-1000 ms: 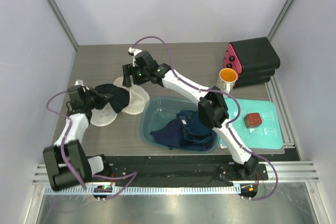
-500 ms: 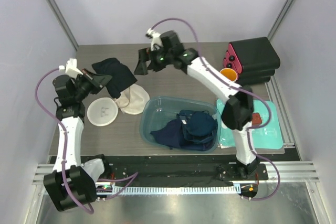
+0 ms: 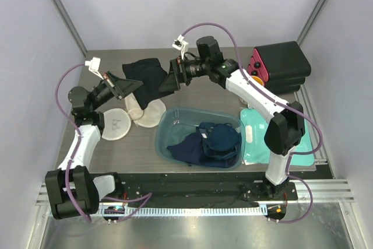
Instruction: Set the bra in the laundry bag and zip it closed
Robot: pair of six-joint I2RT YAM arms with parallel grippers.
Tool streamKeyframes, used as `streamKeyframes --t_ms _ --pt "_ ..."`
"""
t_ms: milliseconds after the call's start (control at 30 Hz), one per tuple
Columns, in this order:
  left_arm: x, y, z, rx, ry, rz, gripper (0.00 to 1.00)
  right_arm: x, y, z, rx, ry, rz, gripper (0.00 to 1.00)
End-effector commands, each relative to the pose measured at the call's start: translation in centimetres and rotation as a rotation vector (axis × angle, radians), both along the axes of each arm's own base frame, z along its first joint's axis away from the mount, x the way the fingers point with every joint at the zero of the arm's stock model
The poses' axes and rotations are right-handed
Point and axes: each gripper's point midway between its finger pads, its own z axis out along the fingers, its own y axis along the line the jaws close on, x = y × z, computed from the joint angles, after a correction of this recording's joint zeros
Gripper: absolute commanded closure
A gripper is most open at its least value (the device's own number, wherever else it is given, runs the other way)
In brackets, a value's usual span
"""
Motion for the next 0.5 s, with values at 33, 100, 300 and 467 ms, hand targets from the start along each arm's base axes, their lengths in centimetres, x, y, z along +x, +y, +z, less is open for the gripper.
streamKeyframes --t_ms 33,100,300,467 --pt "-3.2 -2.3 3.5 0.047 -0.19 -0.133 1.0 -2.5 0.0 4.2 0.155 -0.03 0.1 0.0" --pt "-3.5 -2.8 3.6 0.048 -0.195 -0.152 1.0 -2.9 0.1 5.1 0.22 -0.013 0.105 0.0" --pt "-3.7 -4.0 3.2 0.04 -0.179 -0.193 1.0 -4.5 1.2 6.1 0.271 -0.023 0.131 0.0" --pt "-3.9 -4.4 3.1 0.04 -0.176 -0.21 0.99 -5.0 2.3 6.5 0.297 -0.002 0.13 0.07"
